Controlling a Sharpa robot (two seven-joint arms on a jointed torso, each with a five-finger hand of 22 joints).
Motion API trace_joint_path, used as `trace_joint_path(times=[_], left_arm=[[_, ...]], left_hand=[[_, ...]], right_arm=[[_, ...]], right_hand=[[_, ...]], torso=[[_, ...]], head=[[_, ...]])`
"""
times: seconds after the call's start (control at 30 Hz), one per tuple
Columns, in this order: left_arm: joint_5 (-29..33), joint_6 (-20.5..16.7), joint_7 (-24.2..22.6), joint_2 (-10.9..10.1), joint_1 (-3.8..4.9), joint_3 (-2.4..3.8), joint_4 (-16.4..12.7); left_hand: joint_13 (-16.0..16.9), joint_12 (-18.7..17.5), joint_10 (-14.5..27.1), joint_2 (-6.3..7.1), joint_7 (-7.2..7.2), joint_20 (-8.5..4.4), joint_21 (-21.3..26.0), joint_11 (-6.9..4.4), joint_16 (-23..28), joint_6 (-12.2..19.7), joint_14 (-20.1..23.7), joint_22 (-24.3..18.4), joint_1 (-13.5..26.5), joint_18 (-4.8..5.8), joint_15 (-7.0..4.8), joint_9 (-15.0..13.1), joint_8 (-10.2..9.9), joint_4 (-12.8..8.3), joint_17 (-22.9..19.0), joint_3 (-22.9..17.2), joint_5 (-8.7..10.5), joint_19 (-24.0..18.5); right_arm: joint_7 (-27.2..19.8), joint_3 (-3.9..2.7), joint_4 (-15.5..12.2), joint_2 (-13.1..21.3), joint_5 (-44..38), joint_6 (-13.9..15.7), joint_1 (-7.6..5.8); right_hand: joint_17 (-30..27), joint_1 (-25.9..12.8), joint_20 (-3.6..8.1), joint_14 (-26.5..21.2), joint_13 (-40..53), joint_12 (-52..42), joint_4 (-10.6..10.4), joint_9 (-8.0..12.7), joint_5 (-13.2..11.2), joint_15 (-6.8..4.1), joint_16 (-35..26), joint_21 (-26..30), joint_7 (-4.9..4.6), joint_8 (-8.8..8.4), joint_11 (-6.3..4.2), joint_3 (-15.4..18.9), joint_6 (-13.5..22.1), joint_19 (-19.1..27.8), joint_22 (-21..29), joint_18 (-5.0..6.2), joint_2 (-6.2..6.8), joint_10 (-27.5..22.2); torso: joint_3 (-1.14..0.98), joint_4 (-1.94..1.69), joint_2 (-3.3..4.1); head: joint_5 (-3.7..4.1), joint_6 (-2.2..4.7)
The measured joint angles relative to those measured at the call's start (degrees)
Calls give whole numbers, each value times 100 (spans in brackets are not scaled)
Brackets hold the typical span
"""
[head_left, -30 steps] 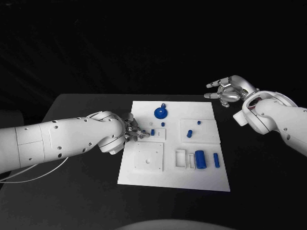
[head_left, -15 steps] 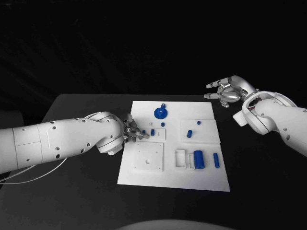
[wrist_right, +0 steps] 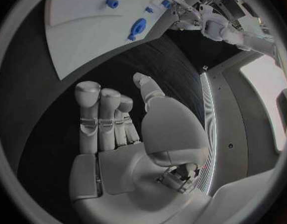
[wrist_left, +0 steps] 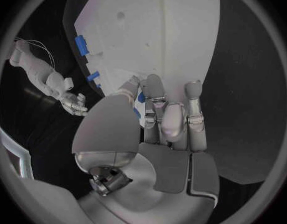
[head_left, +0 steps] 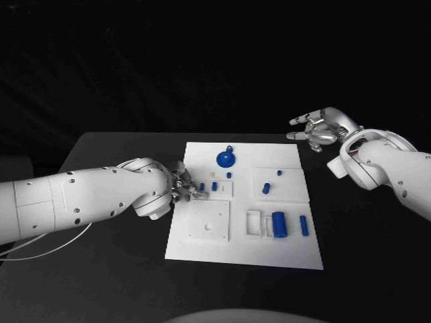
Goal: Assemble the parts on the task board
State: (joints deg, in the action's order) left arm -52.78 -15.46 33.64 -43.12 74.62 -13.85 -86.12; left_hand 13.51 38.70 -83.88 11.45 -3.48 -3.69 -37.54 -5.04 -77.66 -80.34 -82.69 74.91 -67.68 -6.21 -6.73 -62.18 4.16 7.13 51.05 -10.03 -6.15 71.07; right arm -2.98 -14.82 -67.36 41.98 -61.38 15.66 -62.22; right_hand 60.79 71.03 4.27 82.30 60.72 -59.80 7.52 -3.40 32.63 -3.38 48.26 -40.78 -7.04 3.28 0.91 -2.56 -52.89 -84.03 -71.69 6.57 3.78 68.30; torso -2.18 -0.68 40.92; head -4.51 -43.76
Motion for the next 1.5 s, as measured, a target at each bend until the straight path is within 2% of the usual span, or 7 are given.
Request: trace_joint_path(times=[0.37, 0.43, 0.57, 0.6, 1.0, 1.2, 1.5], left_arm=[[4, 18, -27, -197, 0, 6, -166], [9, 18, -45, -239, 0, 20, -203], [71, 19, -119, -326, 8, 110, -265], [102, 19, -154, -355, 20, 150, -279], [543, 62, -997, -584, 342, 446, -372], [587, -173, -1845, -465, 411, 476, -253], [-243, -673, -2965, 104, 432, 411, 363]], left_hand=[[-41, -134, 0, 33, 73, -115, 117, 0, 149, 137, 15, -1, -33, -1, -15, 218, 0, -45, -170, 169, 0, -12], [-74, -251, -23, 10, 102, -171, 168, 28, 246, 293, 93, -1, -57, 134, -30, 356, -18, -67, -315, 191, -1, -40], [-215, -795, 27, -111, 306, -329, 457, 158, 852, 944, 602, -39, -249, 335, 16, 1264, -19, -167, -1260, 242, -50, -231], [-278, -1162, 15, -214, 384, -347, 693, 170, 1004, 1044, 679, -173, -352, 492, 33, 2117, 11, -317, -1486, 396, -102, -249], [-983, -3303, 701, -491, 850, 61, 2082, 677, 3111, 1504, 1484, -976, -1263, 469, 508, 4853, -18, -1123, -2686, -326, -734, -740], [-992, -3495, 732, -567, 859, 112, 2190, 711, 3451, 1351, 1279, -1019, -1339, 355, 538, 5197, -18, -1177, -2819, -372, -177, -684], [-1003, -3500, 1274, -543, 844, 86, 2071, 855, 3573, 1490, 752, -839, -1419, 176, 514, 5594, -52, -1278, -2772, -432, -156, -303]], right_arm=[[0, 0, 1, 11, 0, 1, 10], [-1, 0, 0, 14, 0, 1, 13], [-1, -1, 0, 23, 0, 1, 23], [-2, -1, 1, 25, 0, 1, 26], [-6, 0, 74, 12, 0, 1, 41], [-21, 0, 133, -8, 5, 11, 42], [-96, 0, 183, -54, 46, 98, 43]], right_hand=[[-6, 0, 0, 0, 0, 0, 0, 0, 0, 0, -23, 20, 0, 0, 1, 0, 0, 0, 0, 0, 0, 0], [-6, 0, 0, 0, 0, 0, 0, 0, 0, 0, -23, 20, -1, 0, 1, 0, 1, 0, 0, 0, 0, 0], [-6, 0, 0, 0, 0, 0, 0, 0, 0, 0, -23, 20, -1, 0, 1, 0, 1, 0, 0, 0, 0, 1], [-6, 0, 0, 0, 0, 0, 0, 0, 0, 0, -23, 20, -1, 0, 1, 0, 1, 0, 0, 0, 0, 1], [-14, 0, 0, 0, -25, 32, 0, -2, 3, 0, -30, 20, 2, 0, -1, 0, -6, 0, 4, 0, 0, -1], [-211, -15, 23, -63, -1008, 1000, 31, -11, 22, -63, -336, 422, 38, 0, -20, -31, -188, 20, 161, -1, 15, -108], [-433, -53, 37, -187, -2646, 2489, 64, -20, 22, -41, -533, 1303, 85, 0, -95, -208, -274, 6, 552, -1, 53, -29]], torso=[[-4, 1, -3], [-3, 1, -3], [-3, 2, -3], [-1, 3, -3], [4, 2, -2], [8, 0, -2], [15, 8, 13]], head=[[12, 7], [12, 11], [23, 20], [28, 23], [69, 92], [75, 143], [82, 214]])
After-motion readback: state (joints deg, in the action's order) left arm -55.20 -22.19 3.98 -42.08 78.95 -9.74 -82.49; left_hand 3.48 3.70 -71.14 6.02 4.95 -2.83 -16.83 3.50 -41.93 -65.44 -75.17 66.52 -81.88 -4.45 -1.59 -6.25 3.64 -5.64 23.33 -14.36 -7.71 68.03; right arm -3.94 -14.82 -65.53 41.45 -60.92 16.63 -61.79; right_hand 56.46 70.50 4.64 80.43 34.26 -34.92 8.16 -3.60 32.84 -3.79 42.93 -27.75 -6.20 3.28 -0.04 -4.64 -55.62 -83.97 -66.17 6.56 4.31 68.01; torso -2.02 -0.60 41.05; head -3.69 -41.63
